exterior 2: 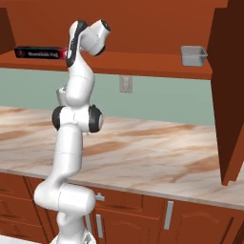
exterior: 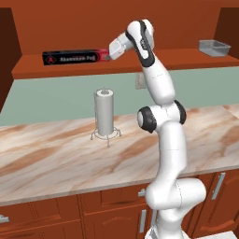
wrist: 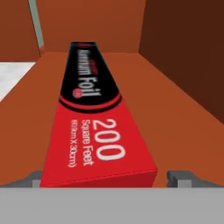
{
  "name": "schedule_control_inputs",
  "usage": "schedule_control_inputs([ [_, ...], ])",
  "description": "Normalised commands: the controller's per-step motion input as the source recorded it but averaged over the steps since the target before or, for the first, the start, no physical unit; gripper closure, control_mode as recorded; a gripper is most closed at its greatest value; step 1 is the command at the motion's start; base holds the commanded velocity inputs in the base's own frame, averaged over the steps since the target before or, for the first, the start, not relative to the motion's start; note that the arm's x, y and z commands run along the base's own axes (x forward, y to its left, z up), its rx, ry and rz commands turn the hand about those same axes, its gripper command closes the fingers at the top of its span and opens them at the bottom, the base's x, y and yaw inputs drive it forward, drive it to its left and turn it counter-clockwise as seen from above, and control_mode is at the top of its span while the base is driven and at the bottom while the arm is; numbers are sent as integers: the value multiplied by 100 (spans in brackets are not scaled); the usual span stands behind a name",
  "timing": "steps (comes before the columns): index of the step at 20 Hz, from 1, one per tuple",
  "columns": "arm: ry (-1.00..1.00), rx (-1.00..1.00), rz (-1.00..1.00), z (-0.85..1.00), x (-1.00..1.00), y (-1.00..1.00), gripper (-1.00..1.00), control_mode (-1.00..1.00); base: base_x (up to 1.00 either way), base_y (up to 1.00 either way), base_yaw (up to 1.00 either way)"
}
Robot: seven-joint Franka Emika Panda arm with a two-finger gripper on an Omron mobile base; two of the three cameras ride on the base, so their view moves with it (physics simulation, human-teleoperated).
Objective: Retrieve the tupperware and aluminum foil from the cabinet and place them on the dining counter near the plate with fish and lime to prepare for storing leftovers.
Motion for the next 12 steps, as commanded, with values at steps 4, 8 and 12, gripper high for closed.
schedule_control_inputs([
  [4, 0, -1, 2, -38, 3, 15, 100, -100, 0, 0, 0],
  [8, -3, 0, -1, -68, -46, -25, 100, -100, 0, 0, 0],
  [12, -19, 7, -6, -85, -100, -68, 100, -100, 0, 0, 0],
])
